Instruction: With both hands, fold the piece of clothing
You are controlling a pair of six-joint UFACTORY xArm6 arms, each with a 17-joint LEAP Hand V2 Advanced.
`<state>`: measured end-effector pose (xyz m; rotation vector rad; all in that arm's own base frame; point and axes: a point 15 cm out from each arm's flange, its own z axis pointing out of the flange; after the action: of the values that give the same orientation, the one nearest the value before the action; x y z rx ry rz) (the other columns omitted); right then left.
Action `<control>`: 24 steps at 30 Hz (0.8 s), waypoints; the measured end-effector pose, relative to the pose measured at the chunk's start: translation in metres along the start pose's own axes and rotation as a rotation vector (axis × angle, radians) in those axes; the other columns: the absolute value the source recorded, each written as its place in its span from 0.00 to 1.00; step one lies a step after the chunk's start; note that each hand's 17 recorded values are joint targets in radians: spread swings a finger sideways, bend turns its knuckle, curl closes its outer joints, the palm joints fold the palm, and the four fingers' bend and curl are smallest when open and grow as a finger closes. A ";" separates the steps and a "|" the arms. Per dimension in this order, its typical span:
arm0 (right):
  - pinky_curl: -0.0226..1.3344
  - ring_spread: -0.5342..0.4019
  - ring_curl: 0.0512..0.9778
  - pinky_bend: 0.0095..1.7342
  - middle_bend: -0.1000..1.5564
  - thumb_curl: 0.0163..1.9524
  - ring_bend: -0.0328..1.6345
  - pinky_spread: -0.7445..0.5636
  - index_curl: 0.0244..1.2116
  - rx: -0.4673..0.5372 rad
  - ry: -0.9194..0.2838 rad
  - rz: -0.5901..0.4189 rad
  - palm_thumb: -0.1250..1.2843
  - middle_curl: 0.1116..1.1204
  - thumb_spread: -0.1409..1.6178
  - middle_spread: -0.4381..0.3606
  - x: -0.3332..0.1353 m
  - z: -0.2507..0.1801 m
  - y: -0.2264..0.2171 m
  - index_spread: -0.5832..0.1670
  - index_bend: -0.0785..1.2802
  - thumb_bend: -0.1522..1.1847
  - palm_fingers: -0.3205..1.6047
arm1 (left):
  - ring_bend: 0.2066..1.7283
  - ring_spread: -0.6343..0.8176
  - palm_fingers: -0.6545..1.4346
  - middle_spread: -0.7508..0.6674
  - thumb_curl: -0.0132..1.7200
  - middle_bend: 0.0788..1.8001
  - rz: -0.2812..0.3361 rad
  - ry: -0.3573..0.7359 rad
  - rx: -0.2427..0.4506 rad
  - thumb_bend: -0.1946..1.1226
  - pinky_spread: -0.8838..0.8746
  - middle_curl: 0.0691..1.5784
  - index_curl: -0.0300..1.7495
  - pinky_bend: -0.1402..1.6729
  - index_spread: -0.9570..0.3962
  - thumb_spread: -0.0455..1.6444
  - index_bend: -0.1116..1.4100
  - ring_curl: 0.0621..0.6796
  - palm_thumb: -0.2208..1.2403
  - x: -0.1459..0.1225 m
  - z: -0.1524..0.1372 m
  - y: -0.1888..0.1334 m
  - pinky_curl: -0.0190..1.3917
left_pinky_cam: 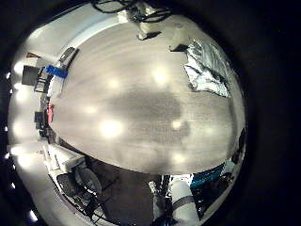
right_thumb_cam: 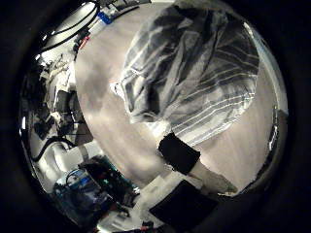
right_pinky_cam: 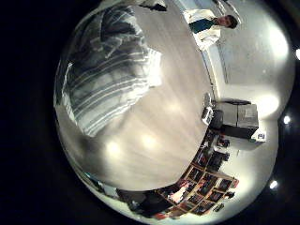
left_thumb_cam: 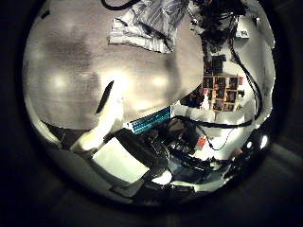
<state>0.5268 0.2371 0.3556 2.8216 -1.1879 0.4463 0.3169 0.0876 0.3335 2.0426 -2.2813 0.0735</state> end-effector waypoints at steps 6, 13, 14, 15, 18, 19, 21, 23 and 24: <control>0.24 0.79 0.20 0.37 0.17 0.19 0.33 0.95 0.22 0.015 -0.019 -0.015 0.44 0.17 0.72 0.53 -0.010 -0.005 -0.004 0.09 0.19 0.10 0.25 | 0.24 0.75 0.39 0.71 0.22 0.06 0.001 -0.001 -0.002 0.13 0.79 0.17 0.22 0.23 0.72 0.70 0.19 0.24 0.53 -0.002 0.000 -0.002 0.24; 0.23 0.78 0.19 0.36 0.17 0.20 0.32 0.95 0.27 0.023 -0.016 -0.018 0.44 0.16 0.72 0.53 -0.005 -0.010 -0.002 0.11 0.25 0.10 0.25 | 0.23 0.75 0.39 0.71 0.22 0.06 -0.002 0.002 -0.004 0.13 0.79 0.17 0.23 0.23 0.72 0.70 0.19 0.24 0.53 -0.002 0.001 -0.003 0.24; 0.24 0.78 0.20 0.37 0.18 0.20 0.33 0.95 0.25 0.025 -0.014 -0.010 0.44 0.16 0.72 0.53 -0.001 -0.011 0.000 0.12 0.19 0.10 0.24 | 0.23 0.75 0.39 0.71 0.22 0.06 -0.002 0.002 -0.004 0.13 0.79 0.17 0.23 0.23 0.72 0.70 0.19 0.24 0.53 -0.002 0.001 -0.003 0.24; 0.24 0.78 0.21 0.39 0.18 0.20 0.35 0.95 0.23 0.024 -0.014 -0.007 0.44 0.17 0.72 0.54 0.001 -0.011 0.001 0.13 0.13 0.10 0.22 | 0.23 0.75 0.39 0.71 0.22 0.06 -0.001 0.002 -0.004 0.13 0.79 0.17 0.23 0.23 0.72 0.70 0.19 0.24 0.53 -0.001 0.002 -0.004 0.24; 0.24 0.78 0.21 0.40 0.18 0.20 0.35 0.94 0.21 0.033 -0.011 0.022 0.43 0.17 0.71 0.54 0.015 -0.018 0.007 0.14 0.18 0.09 0.23 | 0.23 0.75 0.39 0.71 0.22 0.06 -0.003 0.002 -0.002 0.13 0.79 0.17 0.23 0.23 0.72 0.70 0.19 0.23 0.53 -0.001 0.001 -0.004 0.24; 0.24 0.78 0.20 0.39 0.17 0.20 0.35 0.94 0.22 0.040 -0.012 0.036 0.43 0.17 0.71 0.54 0.021 -0.021 0.010 0.13 0.20 0.10 0.24 | 0.23 0.75 0.39 0.71 0.22 0.06 -0.005 0.003 -0.002 0.13 0.79 0.17 0.23 0.23 0.72 0.70 0.19 0.23 0.53 0.000 0.000 -0.004 0.24; 0.23 0.78 0.19 0.39 0.16 0.19 0.34 0.94 0.23 0.056 -0.023 0.065 0.43 0.17 0.71 0.54 0.033 -0.030 0.016 0.14 0.23 0.10 0.25 | 0.23 0.75 0.39 0.71 0.22 0.06 -0.005 0.005 -0.001 0.13 0.79 0.17 0.23 0.23 0.72 0.70 0.19 0.23 0.53 0.003 -0.001 -0.004 0.24; 0.23 0.78 0.20 0.39 0.17 0.19 0.34 0.94 0.24 0.073 -0.043 0.089 0.42 0.17 0.71 0.54 0.041 -0.039 0.024 0.14 0.21 0.09 0.24 | 0.23 0.75 0.40 0.71 0.22 0.06 -0.005 0.004 -0.002 0.13 0.79 0.17 0.23 0.23 0.72 0.70 0.19 0.23 0.53 0.010 -0.002 -0.004 0.24; 0.23 0.78 0.20 0.39 0.17 0.19 0.34 0.94 0.24 0.085 -0.056 0.104 0.42 0.17 0.71 0.55 0.046 -0.047 0.029 0.15 0.18 0.09 0.24 | 0.23 0.75 0.40 0.71 0.22 0.06 -0.006 0.003 -0.002 0.13 0.79 0.17 0.23 0.23 0.72 0.70 0.19 0.23 0.53 0.014 -0.003 -0.004 0.24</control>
<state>0.5254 0.1923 0.4115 2.8706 -1.3635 0.4364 0.3198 0.0739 0.3378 2.0465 -2.2725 0.0748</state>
